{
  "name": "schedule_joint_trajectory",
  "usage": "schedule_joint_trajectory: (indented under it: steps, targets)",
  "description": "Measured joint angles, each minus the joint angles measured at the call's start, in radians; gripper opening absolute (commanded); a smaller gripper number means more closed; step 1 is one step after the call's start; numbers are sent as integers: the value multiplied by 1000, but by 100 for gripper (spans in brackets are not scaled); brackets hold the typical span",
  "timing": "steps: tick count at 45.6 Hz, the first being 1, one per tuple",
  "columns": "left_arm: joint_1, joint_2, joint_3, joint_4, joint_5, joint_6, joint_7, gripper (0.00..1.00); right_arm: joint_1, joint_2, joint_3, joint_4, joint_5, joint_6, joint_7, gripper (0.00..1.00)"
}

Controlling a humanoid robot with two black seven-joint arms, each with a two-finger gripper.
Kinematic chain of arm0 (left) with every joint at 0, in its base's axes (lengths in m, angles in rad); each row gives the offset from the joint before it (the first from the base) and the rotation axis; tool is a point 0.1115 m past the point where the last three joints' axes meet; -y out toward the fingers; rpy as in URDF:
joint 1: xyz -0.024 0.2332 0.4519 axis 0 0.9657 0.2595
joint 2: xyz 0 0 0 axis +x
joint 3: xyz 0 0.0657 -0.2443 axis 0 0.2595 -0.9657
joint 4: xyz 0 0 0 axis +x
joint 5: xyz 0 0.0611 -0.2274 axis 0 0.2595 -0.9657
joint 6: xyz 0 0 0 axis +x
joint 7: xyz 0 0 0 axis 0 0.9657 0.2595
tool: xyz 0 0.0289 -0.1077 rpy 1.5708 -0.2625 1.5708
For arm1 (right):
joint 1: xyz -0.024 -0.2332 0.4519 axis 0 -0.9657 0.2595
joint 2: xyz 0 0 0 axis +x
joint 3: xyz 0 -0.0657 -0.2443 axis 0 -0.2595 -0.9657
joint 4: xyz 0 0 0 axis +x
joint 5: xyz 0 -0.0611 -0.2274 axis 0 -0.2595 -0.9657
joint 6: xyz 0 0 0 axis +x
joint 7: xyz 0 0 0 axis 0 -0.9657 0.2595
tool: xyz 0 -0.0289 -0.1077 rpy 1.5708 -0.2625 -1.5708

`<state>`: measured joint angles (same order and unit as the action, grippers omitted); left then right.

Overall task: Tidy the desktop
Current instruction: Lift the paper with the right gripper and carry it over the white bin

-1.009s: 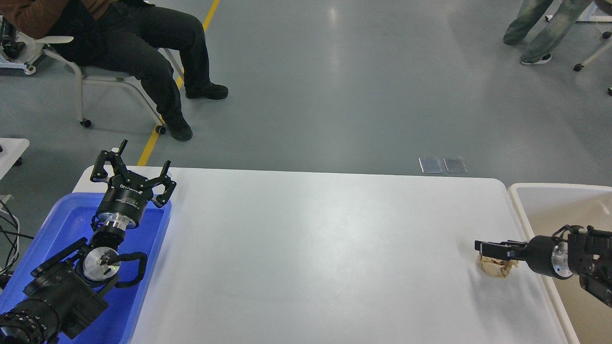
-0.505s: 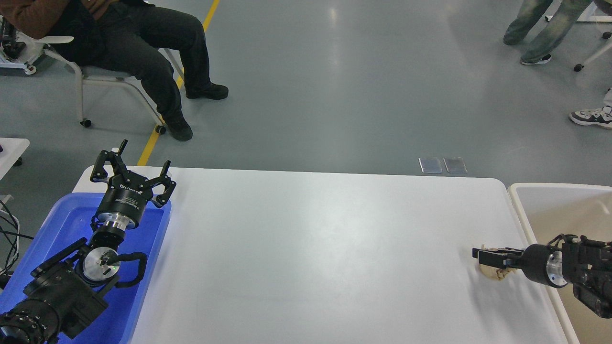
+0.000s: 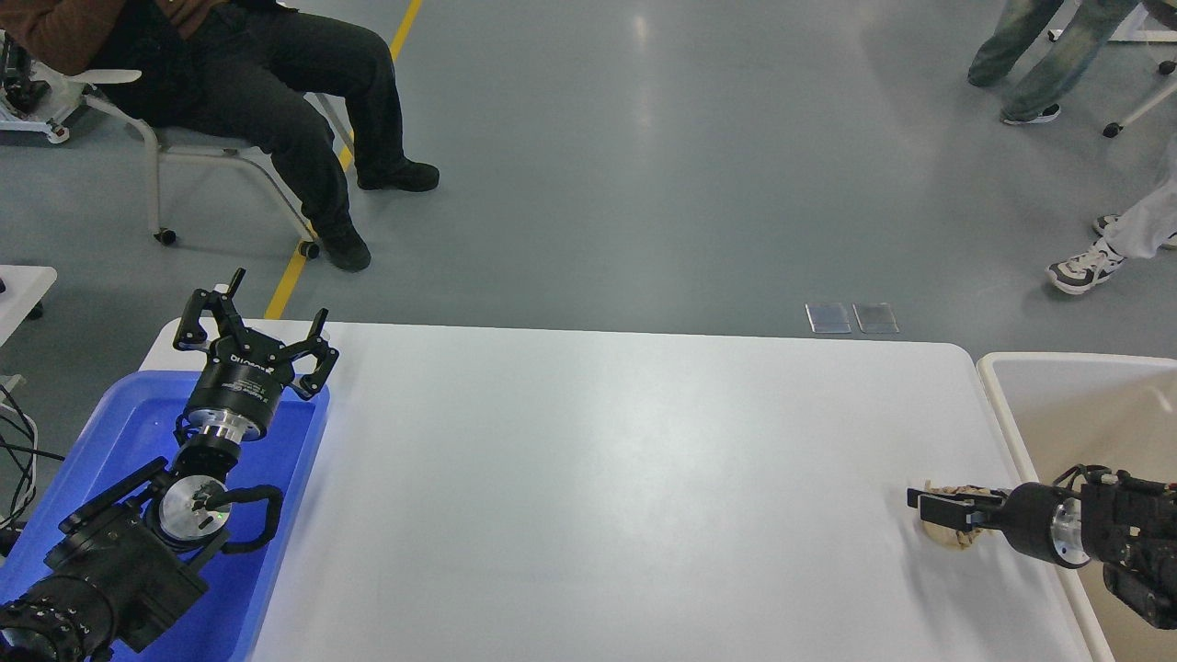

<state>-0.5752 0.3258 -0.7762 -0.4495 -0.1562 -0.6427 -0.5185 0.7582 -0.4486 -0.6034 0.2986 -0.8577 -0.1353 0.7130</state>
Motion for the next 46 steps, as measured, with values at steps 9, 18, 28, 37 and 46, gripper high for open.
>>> schedule_joint_trajectory:
  steps: [9, 18, 28, 37, 46]
  targets:
    - [0, 0, 0, 0, 0, 0, 0, 100, -10, 1, -3, -1, 0, -11, 8, 85]
    - [0, 0, 0, 0, 1, 0, 0, 100, -22, 2, -4, -1, 0, -15, 11, 77]
    - [0, 0, 0, 0, 1, 0, 0, 100, -31, 2, -7, -2, -1, -17, 12, 40]
    - [0, 0, 0, 0, 1, 0, 0, 100, -34, 1, -9, -15, -2, -15, 13, 0]
    - [0, -1, 0, 0, 0, 0, 0, 100, -30, -1, -10, -27, -2, -10, 13, 0]
